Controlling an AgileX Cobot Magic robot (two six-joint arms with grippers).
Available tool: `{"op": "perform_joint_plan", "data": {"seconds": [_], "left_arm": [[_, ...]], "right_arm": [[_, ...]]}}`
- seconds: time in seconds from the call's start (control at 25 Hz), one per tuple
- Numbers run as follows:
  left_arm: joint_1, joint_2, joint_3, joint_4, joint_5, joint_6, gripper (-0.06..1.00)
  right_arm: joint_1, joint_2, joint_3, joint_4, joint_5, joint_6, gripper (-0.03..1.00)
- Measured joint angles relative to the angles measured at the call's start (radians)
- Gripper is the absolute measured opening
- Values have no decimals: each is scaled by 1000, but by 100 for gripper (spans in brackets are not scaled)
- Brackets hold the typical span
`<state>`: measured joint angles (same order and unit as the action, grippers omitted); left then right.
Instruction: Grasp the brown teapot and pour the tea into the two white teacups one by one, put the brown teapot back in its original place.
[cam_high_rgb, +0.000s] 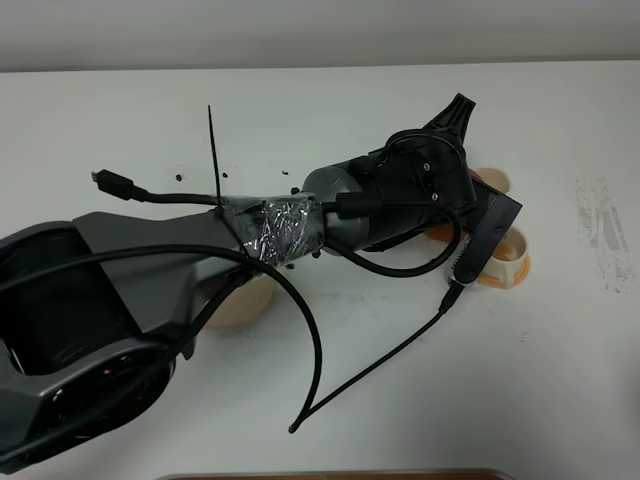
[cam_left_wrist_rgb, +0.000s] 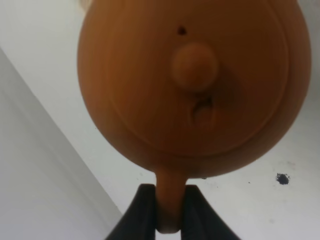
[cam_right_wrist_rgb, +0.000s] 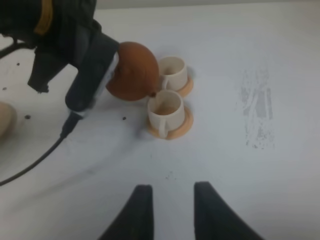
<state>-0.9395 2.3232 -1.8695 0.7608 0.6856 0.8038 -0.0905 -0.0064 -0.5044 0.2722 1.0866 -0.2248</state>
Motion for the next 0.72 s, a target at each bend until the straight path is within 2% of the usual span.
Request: {"op": "perform_joint_plan", "data": {"seconds": [0.4, 0.72], "left_arm": [[-7, 4, 0, 67, -9, 0, 13], [-17, 4, -1, 90, -33, 0, 13]], "right_arm": [[0, 0, 0, 0, 0, 0, 23], [0, 0, 0, 0, 0, 0, 23]]}}
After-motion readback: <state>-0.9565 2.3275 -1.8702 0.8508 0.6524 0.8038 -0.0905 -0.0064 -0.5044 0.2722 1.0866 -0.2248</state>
